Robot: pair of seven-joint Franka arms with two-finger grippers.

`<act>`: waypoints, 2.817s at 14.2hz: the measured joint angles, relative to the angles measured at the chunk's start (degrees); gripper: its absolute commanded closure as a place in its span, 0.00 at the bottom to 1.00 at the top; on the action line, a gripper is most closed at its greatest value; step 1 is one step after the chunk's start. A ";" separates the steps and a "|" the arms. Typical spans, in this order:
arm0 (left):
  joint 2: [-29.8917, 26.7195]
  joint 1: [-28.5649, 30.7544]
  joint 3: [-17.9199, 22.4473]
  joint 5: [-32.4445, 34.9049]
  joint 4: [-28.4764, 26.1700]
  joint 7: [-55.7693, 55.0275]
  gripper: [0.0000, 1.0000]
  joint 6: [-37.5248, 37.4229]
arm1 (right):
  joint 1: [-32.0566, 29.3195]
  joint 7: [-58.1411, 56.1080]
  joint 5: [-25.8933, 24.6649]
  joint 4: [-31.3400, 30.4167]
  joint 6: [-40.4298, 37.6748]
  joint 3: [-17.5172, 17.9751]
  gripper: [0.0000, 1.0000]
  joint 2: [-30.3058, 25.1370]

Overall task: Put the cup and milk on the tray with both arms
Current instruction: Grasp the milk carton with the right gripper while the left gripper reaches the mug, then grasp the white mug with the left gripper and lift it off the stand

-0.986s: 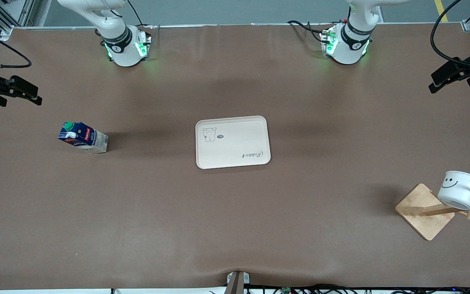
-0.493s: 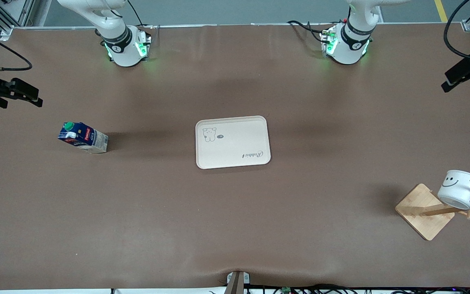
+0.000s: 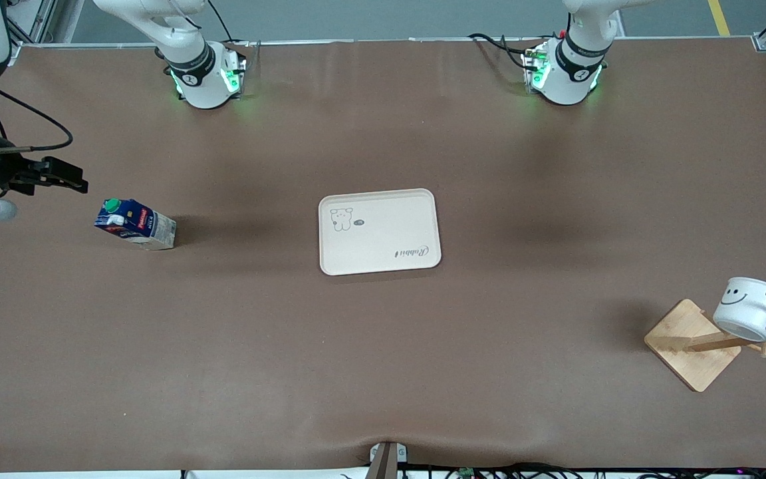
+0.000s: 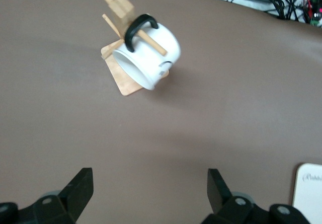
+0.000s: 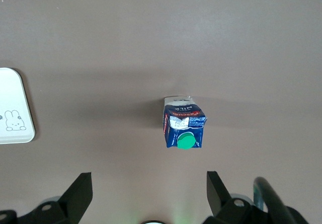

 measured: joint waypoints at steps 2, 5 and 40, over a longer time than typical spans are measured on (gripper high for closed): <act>0.00 1.25 0.01 -2.81 -5.29 2.65 0.00 7.55 | -0.09 0.03 -0.01 -0.11 -0.03 -0.27 0.00 1.57; 0.32 1.01 -0.18 -4.53 -10.47 6.81 0.00 17.64 | -0.20 0.03 0.06 -1.44 0.69 -0.54 0.00 3.83; 4.80 0.03 -17.05 -5.45 -13.54 1.26 1.00 29.08 | -4.39 -0.58 0.45 -20.67 20.08 -0.91 0.00 6.86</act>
